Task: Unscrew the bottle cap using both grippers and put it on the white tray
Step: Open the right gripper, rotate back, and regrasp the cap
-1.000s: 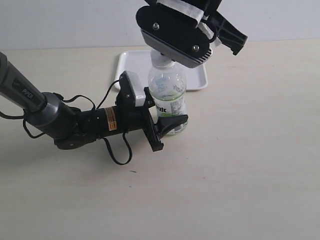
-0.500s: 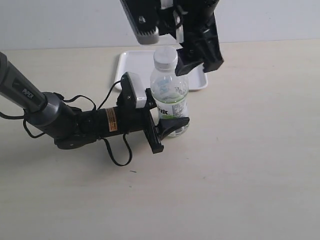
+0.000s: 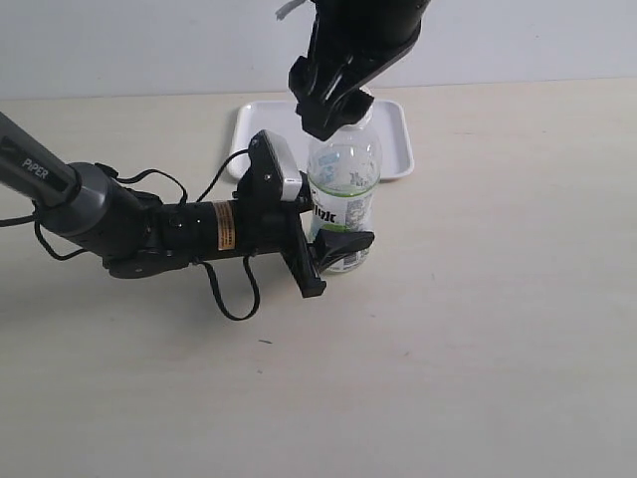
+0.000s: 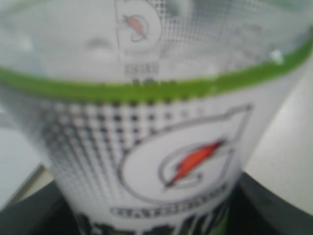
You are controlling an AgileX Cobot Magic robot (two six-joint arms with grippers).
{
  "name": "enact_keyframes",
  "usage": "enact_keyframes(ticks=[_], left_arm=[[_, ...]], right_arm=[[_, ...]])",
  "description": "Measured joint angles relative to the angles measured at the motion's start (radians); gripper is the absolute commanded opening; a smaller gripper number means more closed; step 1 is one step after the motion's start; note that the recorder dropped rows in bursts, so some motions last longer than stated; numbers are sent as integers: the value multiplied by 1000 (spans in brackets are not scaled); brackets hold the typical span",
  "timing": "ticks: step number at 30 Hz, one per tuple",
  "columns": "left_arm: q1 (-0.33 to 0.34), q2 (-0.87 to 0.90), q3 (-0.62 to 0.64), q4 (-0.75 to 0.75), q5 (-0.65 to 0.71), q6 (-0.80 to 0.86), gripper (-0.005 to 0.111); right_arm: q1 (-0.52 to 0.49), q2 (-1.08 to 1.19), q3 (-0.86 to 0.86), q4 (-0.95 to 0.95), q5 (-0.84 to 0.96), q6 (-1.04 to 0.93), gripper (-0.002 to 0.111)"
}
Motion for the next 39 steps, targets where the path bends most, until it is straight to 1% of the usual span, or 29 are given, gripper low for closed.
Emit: enact_keyframes(ticks=[8, 18, 30, 33, 37, 39], left_arm=[[0, 0, 0, -8, 0, 0, 0], [0, 0, 0, -11, 2, 0, 0], [0, 0, 0, -14, 2, 0, 0], [0, 0, 0, -14, 2, 0, 0], [0, 0, 0, -14, 2, 0, 0], [0, 0, 0, -14, 2, 0, 0]], right_arm=[[0, 0, 0, -41, -29, 98, 76], [0, 0, 0, -48, -43, 331, 76], [0, 2, 10, -48, -2, 388, 76], [0, 4, 10, -48, 0, 392, 71], [0, 5, 10, -48, 0, 392, 60], [0, 5, 10, -48, 0, 392, 58]])
